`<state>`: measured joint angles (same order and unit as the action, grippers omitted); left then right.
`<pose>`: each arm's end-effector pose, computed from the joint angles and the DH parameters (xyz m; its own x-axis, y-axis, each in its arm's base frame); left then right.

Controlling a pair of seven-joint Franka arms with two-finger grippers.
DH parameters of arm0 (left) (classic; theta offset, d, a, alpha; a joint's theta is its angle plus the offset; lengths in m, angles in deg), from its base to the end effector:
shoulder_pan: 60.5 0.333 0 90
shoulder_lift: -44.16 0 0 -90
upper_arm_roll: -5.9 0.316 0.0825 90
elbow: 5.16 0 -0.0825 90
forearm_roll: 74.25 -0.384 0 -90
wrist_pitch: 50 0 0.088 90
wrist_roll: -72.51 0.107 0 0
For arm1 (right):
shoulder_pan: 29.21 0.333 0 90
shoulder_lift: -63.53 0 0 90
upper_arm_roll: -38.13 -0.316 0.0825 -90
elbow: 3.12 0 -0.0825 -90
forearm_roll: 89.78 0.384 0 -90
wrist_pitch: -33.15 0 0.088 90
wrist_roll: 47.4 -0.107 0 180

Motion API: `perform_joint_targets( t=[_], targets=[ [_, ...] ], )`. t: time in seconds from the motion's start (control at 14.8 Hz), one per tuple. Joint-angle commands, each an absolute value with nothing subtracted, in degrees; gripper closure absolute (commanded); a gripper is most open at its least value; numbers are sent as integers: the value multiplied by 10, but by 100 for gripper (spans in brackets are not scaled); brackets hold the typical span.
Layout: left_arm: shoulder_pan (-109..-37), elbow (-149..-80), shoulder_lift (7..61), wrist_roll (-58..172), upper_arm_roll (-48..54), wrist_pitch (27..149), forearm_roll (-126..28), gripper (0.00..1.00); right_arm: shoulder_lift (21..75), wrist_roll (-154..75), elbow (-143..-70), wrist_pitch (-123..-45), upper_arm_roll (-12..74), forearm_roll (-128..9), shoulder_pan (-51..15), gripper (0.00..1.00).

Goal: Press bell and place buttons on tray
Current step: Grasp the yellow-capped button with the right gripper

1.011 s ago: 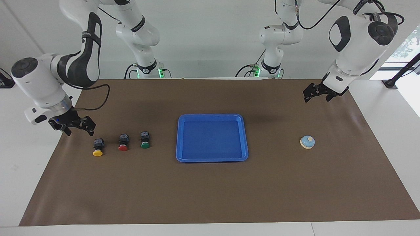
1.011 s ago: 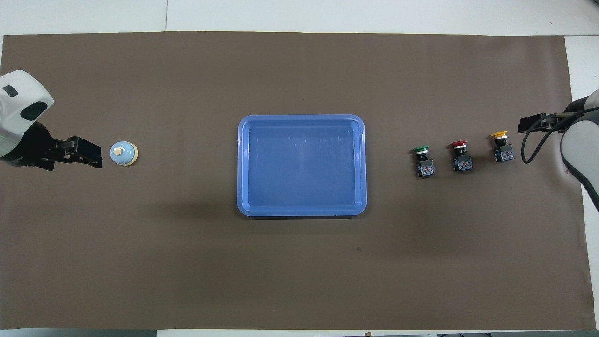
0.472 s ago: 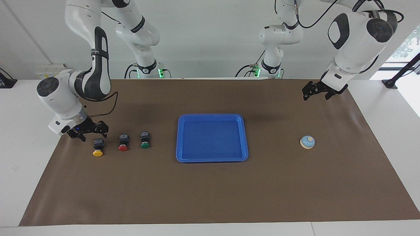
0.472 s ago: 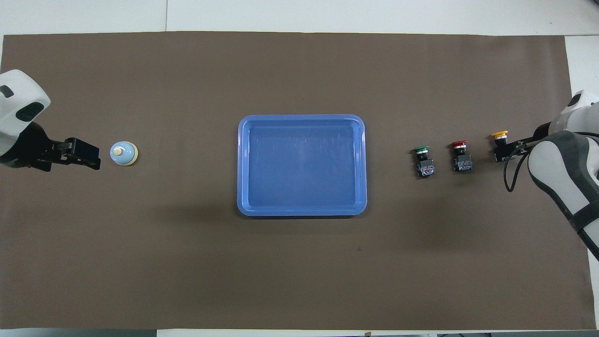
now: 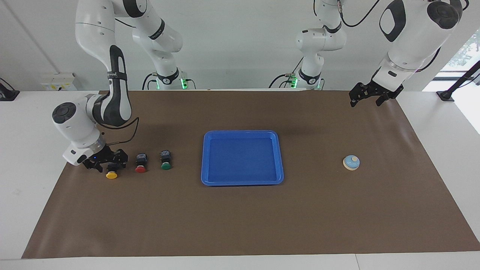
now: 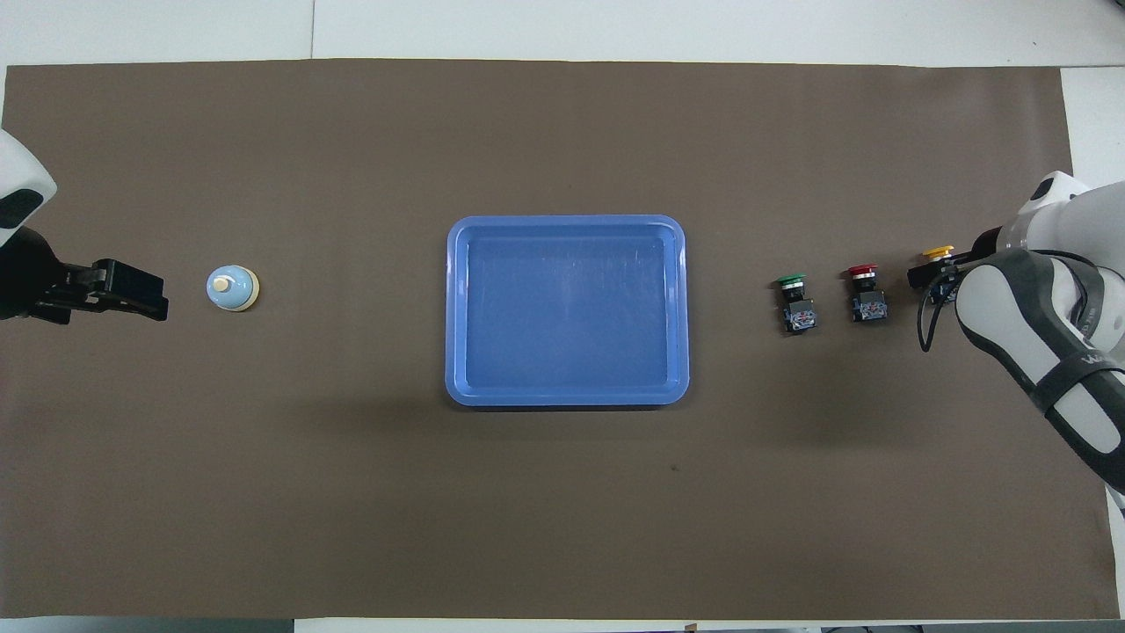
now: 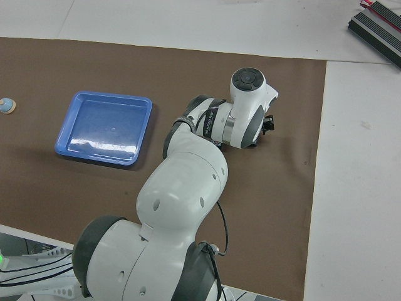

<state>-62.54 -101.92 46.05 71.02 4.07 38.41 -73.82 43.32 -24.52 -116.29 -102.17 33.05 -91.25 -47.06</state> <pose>0.5358 -0.0373 0.5849 0.9928 -0.0412 -0.1127 -0.0410 -0.9992 0.0035 0.5982 -0.1381 0.2941 0.9816 0.1872 0.0373 0.1872 -0.9823 0.0028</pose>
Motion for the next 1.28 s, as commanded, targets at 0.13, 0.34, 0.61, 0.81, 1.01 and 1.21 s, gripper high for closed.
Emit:
perform_joint_targets(
  t=[0.13,0.34,0.61,0.81,1.01,1.21],
  targets=[
    [-626,-1020,471,710,48,376,-736,0,430,-282,-1162,-1022,327,-908,-473,71],
    [-626,-1020,471,710,48,376,-736,0,432,-295,-1163,-1019,327,-908,-474,100],
    [-626,-1020,471,710,48,376,-736,0,445,-325,-1117,-944,319,-907,-458,100],
    [-626,-1020,471,710,48,376,-736,0,448,-430,-1007,-806,318,-908,-400,100],
    [-626,-1020,471,710,48,376,-736,0,450,-590,-962,-751,318,-908,-320,100],
    [-626,-1020,471,710,48,376,-736,0,451,-728,-966,-761,318,-911,-219,100]
  ],
)
